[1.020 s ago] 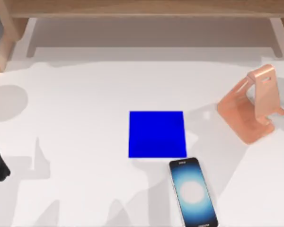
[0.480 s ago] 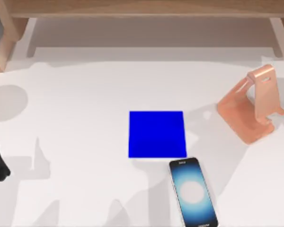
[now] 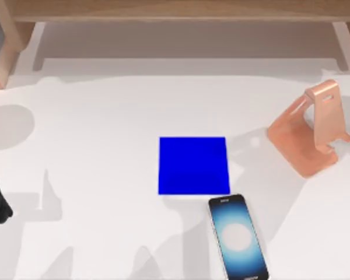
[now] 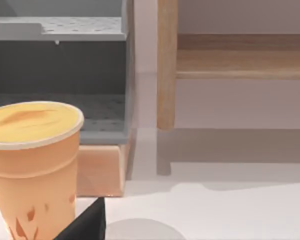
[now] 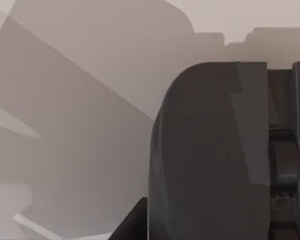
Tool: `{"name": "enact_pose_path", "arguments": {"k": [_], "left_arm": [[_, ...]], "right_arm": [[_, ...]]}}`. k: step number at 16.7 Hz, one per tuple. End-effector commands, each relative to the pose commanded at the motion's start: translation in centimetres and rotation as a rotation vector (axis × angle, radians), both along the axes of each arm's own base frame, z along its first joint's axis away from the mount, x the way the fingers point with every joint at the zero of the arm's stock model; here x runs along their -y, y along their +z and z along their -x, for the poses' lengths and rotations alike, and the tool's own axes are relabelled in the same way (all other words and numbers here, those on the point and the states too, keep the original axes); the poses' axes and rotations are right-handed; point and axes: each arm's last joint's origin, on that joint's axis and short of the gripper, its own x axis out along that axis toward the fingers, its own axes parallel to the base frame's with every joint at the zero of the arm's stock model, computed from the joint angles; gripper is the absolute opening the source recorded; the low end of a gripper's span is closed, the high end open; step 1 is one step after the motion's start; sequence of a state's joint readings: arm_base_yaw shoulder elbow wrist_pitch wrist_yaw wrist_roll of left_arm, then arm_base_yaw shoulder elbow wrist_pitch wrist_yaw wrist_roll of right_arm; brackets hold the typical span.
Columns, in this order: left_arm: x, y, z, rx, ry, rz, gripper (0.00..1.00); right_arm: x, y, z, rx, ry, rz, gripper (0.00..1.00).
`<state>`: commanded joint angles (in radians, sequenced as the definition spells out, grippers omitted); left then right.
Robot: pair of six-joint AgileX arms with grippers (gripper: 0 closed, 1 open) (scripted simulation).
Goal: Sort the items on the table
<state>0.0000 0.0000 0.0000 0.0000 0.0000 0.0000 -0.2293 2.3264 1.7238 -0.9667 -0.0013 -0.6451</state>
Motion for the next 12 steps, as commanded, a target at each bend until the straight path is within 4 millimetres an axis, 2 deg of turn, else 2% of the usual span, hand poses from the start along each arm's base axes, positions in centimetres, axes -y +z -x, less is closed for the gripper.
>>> {"name": "enact_pose_path", "arguments": {"k": [1,3,5,12], "left_arm": [[0.0,0.0,0.0,0.000,0.000,0.000,1.00],[0.0,0.0,0.0,0.000,0.000,0.000,1.00],[0.0,0.0,0.0,0.000,0.000,0.000,1.00],[0.0,0.0,0.0,0.000,0.000,0.000,1.00]], "right_arm": [[-0.1,1.1,0.0,0.017,-0.003,-0.004,0.00],[-0.1,1.5,0.0,0.016,-0.006,-0.004,0.00],[-0.1,2.8,-0.2,0.014,-0.004,-0.006,0.00],[-0.1,10.0,-0.1,0.014,-0.002,-0.005,0.00]]}}
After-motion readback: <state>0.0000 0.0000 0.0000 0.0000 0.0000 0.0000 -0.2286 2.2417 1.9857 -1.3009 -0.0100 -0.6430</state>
